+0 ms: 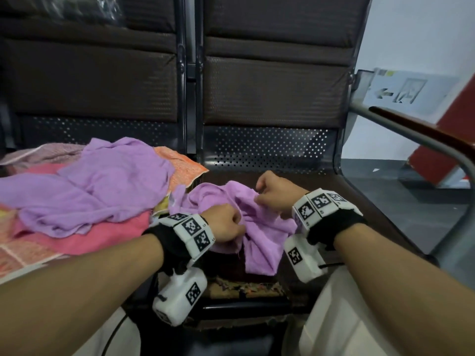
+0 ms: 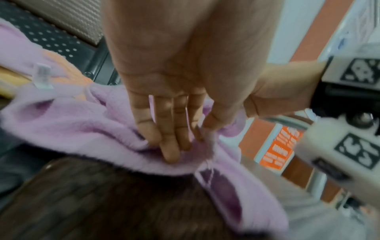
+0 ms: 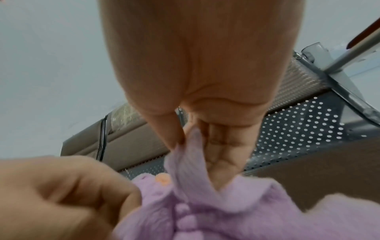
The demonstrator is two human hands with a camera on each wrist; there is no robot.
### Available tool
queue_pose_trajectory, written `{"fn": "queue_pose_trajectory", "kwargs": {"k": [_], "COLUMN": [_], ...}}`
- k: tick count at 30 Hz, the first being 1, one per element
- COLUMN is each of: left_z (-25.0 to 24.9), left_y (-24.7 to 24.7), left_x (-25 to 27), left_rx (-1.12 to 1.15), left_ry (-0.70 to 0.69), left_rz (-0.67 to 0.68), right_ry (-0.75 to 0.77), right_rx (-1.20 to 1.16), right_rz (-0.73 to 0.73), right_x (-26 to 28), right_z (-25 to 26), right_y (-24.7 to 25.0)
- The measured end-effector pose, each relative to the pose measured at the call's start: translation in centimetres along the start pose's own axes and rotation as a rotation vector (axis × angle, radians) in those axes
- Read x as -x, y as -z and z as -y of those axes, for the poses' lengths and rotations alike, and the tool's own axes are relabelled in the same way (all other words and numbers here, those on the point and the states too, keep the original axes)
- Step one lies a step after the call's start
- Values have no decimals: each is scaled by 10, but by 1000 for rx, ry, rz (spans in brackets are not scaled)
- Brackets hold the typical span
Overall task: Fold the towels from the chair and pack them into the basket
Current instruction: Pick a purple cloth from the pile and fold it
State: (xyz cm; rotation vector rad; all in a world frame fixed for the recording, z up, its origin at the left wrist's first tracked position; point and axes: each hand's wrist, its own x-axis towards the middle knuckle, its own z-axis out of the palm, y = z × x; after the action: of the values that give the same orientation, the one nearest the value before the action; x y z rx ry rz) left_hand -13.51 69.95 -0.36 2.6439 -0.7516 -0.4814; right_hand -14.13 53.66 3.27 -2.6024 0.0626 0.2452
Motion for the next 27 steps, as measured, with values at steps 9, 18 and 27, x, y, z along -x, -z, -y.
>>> {"fn": "queue_pose_trajectory", "kwargs": {"k": [9,18,27], "left_z": [0,-3,3], "left_y": [79,104,97], "left_x": [11,40,51], "left_rx": [772,1078,896], "left_ry": [-19,-95,-88], "left_rz": [-530,-608,-544], "right_ry": [225,384,431], "right_rx": [-1131,-368,-522], "right_rz": [-189,-563,-521], "right_x": [22,36,38], "right_z": [34,39,55], "right_y": [36,30,22]}}
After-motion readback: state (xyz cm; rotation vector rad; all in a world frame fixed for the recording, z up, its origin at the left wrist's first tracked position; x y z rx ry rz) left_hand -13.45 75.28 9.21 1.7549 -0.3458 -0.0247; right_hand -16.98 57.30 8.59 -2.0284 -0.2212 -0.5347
